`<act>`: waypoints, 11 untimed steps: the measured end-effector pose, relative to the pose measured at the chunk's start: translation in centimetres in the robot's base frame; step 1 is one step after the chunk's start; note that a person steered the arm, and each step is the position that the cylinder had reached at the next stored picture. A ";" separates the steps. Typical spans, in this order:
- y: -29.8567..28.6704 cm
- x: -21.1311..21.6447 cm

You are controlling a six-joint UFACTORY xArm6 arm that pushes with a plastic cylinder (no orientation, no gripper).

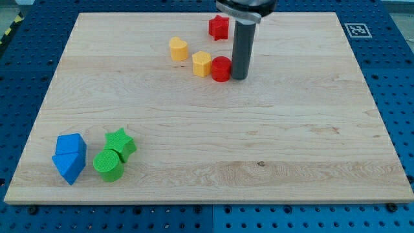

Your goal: Move red circle a bit left and down

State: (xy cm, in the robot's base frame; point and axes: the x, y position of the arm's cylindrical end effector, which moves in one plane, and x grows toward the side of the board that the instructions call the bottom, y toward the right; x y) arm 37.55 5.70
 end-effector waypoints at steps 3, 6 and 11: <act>1.1 -1.0; -1.8 -1.9; -11.0 1.4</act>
